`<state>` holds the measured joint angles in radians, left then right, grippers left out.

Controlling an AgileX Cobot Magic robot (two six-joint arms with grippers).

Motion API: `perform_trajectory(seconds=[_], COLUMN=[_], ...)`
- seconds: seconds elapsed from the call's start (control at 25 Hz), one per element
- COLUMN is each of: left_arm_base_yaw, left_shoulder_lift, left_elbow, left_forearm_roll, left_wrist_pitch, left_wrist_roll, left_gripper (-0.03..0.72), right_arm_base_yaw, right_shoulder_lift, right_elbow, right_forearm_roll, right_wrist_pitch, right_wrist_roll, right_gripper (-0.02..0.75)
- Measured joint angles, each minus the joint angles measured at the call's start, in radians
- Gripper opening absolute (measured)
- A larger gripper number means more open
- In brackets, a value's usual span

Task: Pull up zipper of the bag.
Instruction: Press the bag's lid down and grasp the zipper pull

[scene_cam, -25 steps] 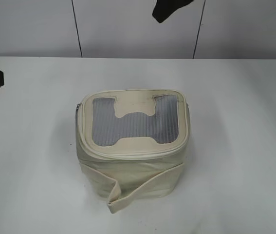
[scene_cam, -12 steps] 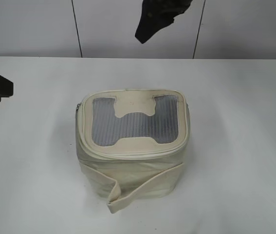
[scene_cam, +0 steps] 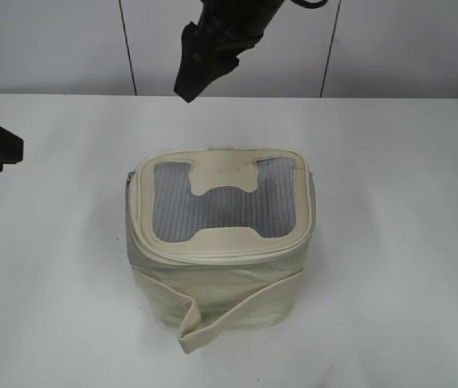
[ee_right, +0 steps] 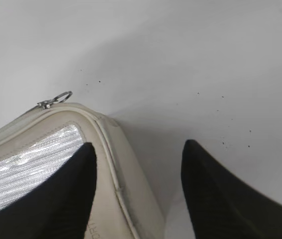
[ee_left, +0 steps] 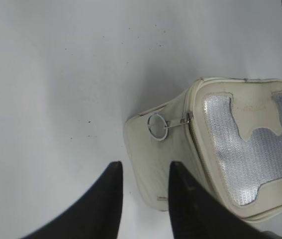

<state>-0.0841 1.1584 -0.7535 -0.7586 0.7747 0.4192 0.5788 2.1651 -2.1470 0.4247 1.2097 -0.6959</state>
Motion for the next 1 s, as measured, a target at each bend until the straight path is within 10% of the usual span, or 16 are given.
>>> perform_trajectory(seconds=[1.0], left_arm_base_yaw=[-0.002], left_shoulder_lift=[0.012], left_elbow=[-0.002], left_forearm_roll=[-0.02], left_wrist_pitch=[0.074], left_wrist_roll=[0.0], left_gripper=[0.247], right_arm_base_yaw=[0.04], right_shoulder_lift=[-0.004], right_elbow=[0.135], right_forearm_roll=[-0.012], right_wrist_pitch=[0.002], right_wrist_roll=[-0.063], right_gripper=[0.403])
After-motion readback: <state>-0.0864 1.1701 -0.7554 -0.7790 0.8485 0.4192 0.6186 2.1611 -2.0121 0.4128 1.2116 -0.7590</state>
